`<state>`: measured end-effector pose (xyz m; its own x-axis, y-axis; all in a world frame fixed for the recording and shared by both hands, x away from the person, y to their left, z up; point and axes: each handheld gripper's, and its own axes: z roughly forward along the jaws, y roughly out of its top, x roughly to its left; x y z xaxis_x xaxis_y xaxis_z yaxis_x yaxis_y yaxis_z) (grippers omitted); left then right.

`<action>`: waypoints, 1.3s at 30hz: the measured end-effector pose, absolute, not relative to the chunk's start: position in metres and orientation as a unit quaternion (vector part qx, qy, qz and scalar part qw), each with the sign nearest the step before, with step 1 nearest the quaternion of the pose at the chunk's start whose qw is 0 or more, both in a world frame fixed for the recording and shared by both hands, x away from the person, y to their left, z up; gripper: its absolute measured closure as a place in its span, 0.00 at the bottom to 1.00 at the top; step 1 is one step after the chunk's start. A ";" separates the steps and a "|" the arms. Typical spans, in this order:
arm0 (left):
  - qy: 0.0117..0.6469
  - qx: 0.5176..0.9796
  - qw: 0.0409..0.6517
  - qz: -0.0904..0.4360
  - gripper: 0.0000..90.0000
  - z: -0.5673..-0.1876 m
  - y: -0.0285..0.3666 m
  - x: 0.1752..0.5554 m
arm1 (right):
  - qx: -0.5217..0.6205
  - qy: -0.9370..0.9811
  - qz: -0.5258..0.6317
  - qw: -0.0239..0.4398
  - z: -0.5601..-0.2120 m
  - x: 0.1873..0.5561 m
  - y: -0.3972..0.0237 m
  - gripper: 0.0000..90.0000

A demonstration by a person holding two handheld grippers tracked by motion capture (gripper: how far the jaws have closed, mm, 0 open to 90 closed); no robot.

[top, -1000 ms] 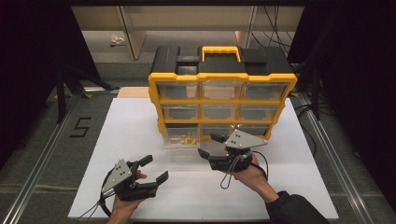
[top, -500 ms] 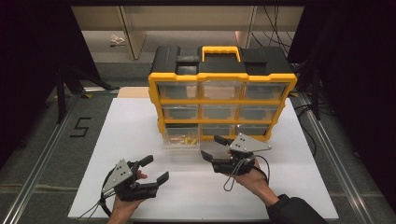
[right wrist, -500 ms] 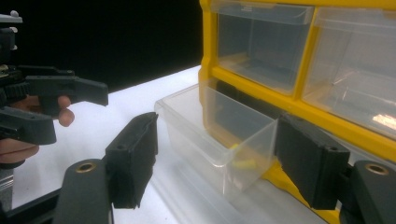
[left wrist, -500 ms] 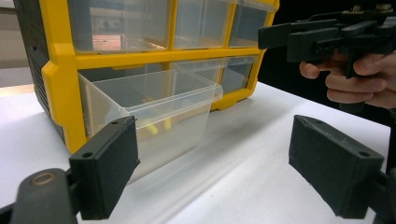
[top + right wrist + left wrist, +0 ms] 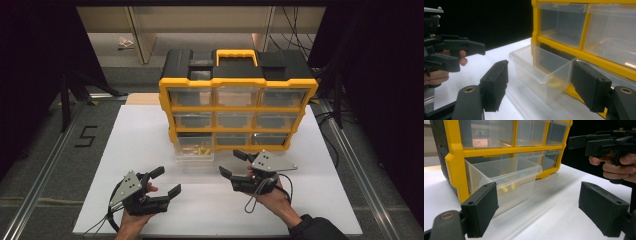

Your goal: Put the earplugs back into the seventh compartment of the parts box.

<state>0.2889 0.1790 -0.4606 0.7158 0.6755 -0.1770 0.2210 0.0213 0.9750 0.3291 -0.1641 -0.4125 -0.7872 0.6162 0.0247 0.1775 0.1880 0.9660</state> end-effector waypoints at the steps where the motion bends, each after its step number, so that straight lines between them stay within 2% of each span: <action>1: 0.332 0.677 0.633 0.179 0.17 -0.461 0.179 0.289 | 0.266 0.747 0.579 0.191 -0.413 0.328 -0.165 0.34; 39: 0.324 0.685 0.628 0.176 0.17 -0.461 0.177 0.289 | 0.290 0.718 0.595 0.215 -0.429 0.302 -0.203 0.33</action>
<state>0.2889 0.1767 -0.4614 0.7281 0.6649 -0.1668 0.2236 -0.0004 0.9747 0.3020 -0.2032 -0.4293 -0.7393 0.6724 0.0374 0.1617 0.1233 0.9791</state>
